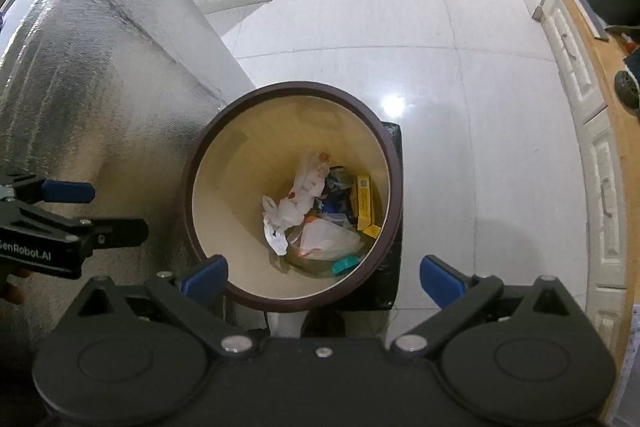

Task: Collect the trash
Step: 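Lift both open tools from the bin and move back to the table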

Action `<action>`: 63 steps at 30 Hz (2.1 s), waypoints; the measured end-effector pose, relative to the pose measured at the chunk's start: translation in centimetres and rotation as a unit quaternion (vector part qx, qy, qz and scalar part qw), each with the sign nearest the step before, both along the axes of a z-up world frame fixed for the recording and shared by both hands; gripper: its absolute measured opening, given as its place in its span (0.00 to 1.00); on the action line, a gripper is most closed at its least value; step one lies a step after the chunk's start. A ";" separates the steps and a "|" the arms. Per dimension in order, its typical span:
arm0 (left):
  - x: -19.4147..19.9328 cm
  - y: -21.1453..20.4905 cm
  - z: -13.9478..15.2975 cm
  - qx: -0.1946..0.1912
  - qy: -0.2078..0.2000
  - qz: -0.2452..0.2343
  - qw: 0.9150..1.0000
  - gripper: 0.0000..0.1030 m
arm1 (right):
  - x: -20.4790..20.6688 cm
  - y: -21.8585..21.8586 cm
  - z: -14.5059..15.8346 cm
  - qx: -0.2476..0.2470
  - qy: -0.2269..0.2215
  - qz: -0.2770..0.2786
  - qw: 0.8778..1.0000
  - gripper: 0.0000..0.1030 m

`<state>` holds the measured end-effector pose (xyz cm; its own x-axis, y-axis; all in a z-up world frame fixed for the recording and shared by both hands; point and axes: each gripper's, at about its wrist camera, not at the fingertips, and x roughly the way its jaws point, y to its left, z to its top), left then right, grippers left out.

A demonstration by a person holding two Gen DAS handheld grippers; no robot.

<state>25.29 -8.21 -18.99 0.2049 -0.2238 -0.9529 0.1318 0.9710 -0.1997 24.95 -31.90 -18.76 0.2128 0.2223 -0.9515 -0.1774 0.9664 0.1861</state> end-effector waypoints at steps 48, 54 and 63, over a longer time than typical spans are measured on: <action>-12.1 19.1 18.5 -0.020 -0.224 0.141 0.964 1.00 | -5.7 14.7 17.0 0.026 -0.188 0.044 0.981 1.00; -13.5 25.3 19.3 -0.007 -0.237 0.184 0.954 1.00 | -4.7 20.8 18.0 0.030 -0.207 0.077 0.975 1.00; -13.7 34.1 19.2 0.008 -0.252 0.219 0.942 1.00 | -3.3 29.4 18.9 0.044 -0.229 0.109 0.966 1.00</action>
<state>11.59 25.92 0.23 0.7020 0.0017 -0.7121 -0.2089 0.9565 -0.2036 21.69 -2.46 0.14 0.5470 0.3843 -0.7437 -0.4577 0.8812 0.1187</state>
